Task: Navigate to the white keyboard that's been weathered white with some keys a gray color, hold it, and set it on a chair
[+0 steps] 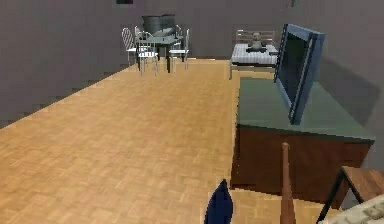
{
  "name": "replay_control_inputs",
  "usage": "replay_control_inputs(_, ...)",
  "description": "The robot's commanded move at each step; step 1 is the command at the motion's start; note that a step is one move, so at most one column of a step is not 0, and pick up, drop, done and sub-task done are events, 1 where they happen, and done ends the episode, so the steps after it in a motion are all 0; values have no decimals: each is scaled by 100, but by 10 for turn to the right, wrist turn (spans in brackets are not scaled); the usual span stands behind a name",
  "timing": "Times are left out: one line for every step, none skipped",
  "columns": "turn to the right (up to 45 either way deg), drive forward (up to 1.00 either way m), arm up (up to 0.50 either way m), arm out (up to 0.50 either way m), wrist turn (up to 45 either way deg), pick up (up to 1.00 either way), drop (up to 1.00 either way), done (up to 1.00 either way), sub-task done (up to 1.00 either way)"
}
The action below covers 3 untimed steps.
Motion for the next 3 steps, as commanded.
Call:
replay_control_inputs(0,0,-22,0,0,0,0,0,0)
replay_control_inputs(0,0,-32,0,0,0,0,0,0)
replay_control_inputs(0,0,0,0,0,0,100,0,0)
